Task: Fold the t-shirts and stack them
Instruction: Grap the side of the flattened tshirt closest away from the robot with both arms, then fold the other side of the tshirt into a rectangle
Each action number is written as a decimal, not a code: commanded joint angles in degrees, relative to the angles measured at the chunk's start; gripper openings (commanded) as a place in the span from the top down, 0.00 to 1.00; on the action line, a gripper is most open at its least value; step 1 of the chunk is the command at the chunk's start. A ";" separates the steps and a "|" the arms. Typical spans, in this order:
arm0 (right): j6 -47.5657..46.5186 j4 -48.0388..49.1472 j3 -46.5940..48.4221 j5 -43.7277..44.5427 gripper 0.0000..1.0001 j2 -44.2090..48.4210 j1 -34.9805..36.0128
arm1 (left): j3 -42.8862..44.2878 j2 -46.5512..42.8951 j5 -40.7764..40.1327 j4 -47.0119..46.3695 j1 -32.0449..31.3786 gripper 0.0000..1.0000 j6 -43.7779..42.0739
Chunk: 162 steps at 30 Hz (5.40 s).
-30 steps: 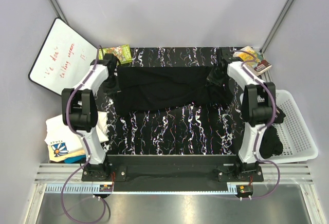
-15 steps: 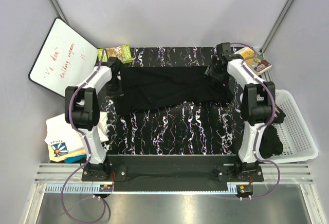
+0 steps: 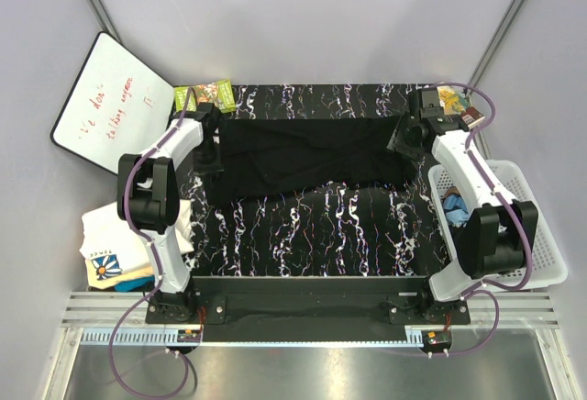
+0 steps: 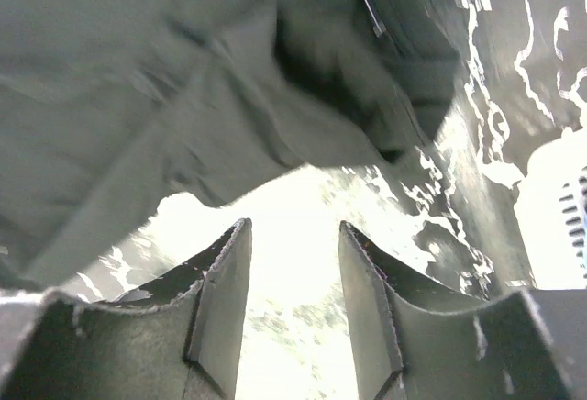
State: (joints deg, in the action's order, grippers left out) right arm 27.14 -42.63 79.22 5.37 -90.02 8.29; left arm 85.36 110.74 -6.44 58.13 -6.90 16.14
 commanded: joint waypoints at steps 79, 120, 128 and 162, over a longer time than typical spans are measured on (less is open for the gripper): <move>-6.39 1.85 -5.48 5.45 1.00 12.85 2.87 | -8.89 -3.60 4.61 -6.71 -6.90 0.59 -1.02; 4.59 -24.69 -23.06 -6.85 1.00 19.63 3.04 | -18.58 -24.52 0.99 4.80 3.20 1.00 5.92; 2.49 -19.78 -16.39 -5.89 1.00 18.93 2.96 | -10.66 -22.76 2.83 4.89 4.17 1.00 6.62; -2.88 -12.12 42.67 -19.95 1.00 -35.74 -3.46 | 22.66 7.92 6.53 6.21 9.80 0.01 8.03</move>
State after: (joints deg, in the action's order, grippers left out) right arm 21.91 -56.23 113.69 -9.08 -123.26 6.04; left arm 105.14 123.79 3.27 63.86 2.68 26.17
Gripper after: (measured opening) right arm 0.011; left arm 0.982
